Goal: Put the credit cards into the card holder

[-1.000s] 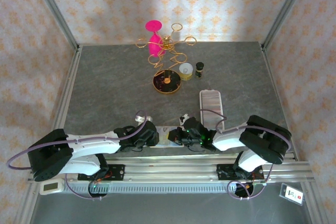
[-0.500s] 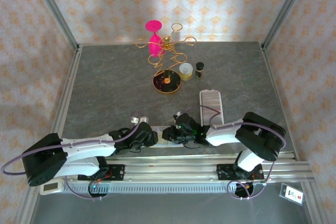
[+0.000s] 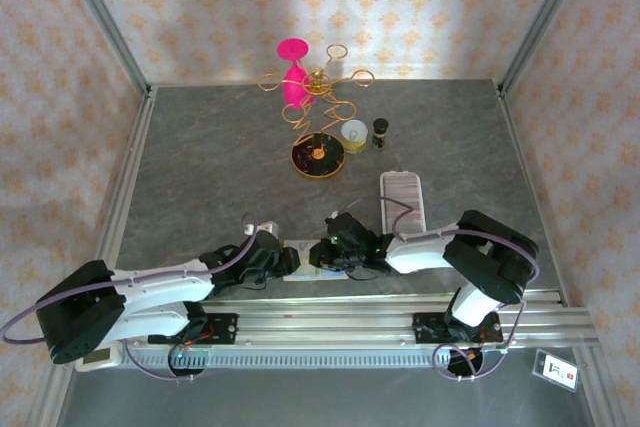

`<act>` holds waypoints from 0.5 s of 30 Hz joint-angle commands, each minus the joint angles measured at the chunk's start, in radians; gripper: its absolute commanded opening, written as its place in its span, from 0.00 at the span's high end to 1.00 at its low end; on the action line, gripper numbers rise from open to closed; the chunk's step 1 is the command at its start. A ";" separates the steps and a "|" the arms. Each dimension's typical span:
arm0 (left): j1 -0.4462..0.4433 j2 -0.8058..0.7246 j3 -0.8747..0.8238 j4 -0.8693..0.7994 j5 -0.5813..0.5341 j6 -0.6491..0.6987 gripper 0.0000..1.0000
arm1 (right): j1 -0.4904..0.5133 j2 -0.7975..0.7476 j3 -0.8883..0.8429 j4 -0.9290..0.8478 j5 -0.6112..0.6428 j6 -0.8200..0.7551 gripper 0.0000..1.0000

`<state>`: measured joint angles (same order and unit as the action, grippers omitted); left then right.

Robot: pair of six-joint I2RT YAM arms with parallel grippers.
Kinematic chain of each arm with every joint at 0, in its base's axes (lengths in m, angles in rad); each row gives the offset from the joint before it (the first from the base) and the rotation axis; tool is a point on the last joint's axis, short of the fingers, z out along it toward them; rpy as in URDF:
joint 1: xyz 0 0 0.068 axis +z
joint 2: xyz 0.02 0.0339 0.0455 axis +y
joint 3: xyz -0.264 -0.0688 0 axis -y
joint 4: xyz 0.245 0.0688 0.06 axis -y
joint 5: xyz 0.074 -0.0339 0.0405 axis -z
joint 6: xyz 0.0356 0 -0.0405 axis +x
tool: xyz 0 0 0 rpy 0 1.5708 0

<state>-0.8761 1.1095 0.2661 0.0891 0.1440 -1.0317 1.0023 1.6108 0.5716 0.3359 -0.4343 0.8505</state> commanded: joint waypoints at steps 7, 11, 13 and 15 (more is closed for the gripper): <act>0.009 -0.056 -0.046 0.099 0.080 -0.047 0.56 | -0.001 0.029 -0.003 -0.050 0.024 -0.025 0.89; 0.012 -0.116 -0.061 0.131 0.084 -0.071 0.59 | -0.001 0.027 -0.013 -0.038 0.021 -0.016 0.90; 0.014 -0.150 -0.072 0.162 0.095 -0.090 0.60 | -0.001 0.025 -0.019 -0.028 0.022 -0.013 0.90; 0.015 -0.182 -0.077 0.187 0.101 -0.102 0.60 | -0.001 0.020 -0.024 -0.020 0.020 -0.010 0.90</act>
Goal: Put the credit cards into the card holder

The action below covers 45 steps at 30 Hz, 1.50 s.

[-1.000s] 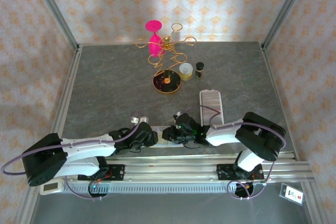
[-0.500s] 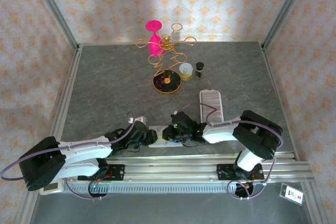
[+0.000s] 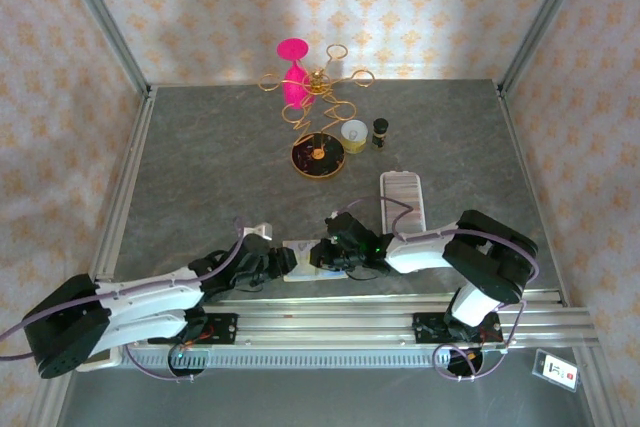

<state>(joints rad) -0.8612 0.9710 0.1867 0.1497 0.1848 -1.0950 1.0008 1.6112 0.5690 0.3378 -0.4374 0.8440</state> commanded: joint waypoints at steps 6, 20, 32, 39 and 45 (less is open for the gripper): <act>0.000 -0.086 -0.018 0.137 0.047 -0.058 0.61 | 0.001 -0.001 -0.031 -0.007 0.020 -0.005 0.89; 0.001 -0.117 -0.099 0.174 -0.004 -0.090 0.81 | 0.001 -0.019 -0.096 0.173 -0.027 0.071 0.82; 0.002 -0.125 -0.073 0.073 -0.040 -0.054 0.96 | 0.000 -0.086 -0.078 0.063 0.043 0.046 0.60; 0.002 -0.126 -0.072 0.066 -0.034 -0.053 0.98 | 0.001 -0.089 -0.068 0.042 0.060 0.043 0.60; 0.002 -0.121 -0.075 0.084 -0.021 -0.058 0.99 | 0.001 -0.021 -0.027 0.039 0.022 0.032 0.66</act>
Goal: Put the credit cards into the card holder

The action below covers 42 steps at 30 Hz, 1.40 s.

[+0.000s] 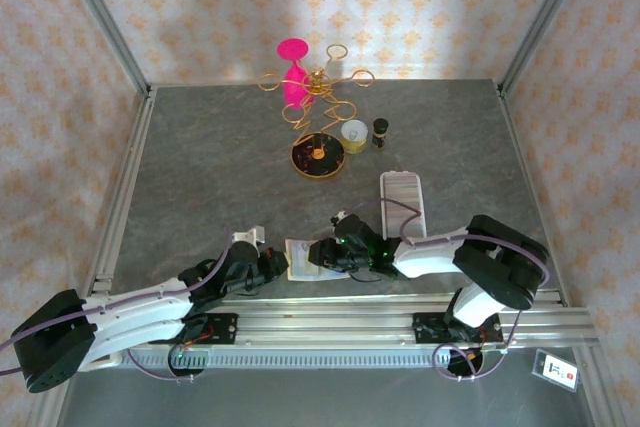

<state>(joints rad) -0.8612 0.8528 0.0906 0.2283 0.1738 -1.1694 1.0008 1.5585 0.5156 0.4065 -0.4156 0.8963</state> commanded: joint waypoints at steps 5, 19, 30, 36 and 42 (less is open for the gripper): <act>0.002 -0.009 0.024 0.002 0.001 0.015 1.00 | 0.001 0.048 0.044 -0.008 -0.029 -0.016 0.69; 0.002 -0.105 0.053 -0.116 -0.048 0.021 1.00 | 0.000 -0.121 -0.017 -0.047 0.077 -0.016 0.66; 0.003 -0.096 0.174 -0.330 -0.086 0.115 1.00 | -0.001 -0.401 -0.021 -0.525 0.483 -0.022 0.66; 0.004 -0.062 0.206 -0.355 -0.082 0.141 1.00 | -0.066 -0.464 -0.091 -0.530 0.423 -0.014 0.65; 0.004 -0.028 0.242 -0.385 -0.079 0.163 1.00 | -0.116 -0.438 -0.135 -0.411 0.307 0.000 0.70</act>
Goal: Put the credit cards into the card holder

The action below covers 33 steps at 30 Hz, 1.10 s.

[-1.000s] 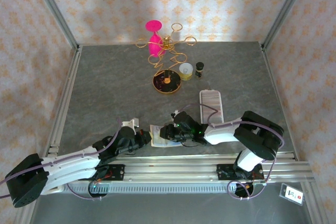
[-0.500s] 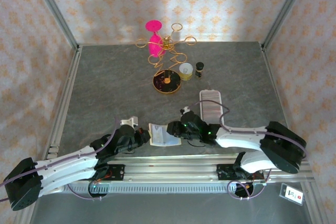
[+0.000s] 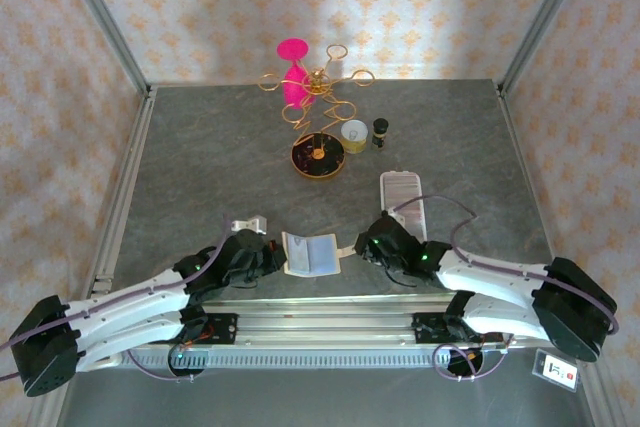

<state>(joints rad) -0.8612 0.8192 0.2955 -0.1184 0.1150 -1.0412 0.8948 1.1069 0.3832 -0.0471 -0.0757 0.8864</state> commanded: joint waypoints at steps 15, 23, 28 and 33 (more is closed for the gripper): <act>0.004 0.008 0.042 -0.032 -0.009 0.032 1.00 | -0.016 0.070 0.004 0.136 -0.121 -0.004 0.84; 0.003 0.006 0.053 -0.040 -0.012 0.033 1.00 | -0.017 0.124 0.012 0.125 -0.138 -0.010 0.70; 0.003 0.005 0.051 -0.045 -0.014 0.032 1.00 | -0.016 0.114 0.015 0.132 -0.133 -0.012 0.77; 0.003 0.004 0.051 -0.054 -0.019 0.033 1.00 | -0.016 0.098 0.030 0.119 -0.122 -0.019 1.00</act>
<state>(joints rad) -0.8612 0.8272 0.3145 -0.1452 0.1150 -1.0195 0.8806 1.2266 0.3859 0.0761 -0.2176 0.8734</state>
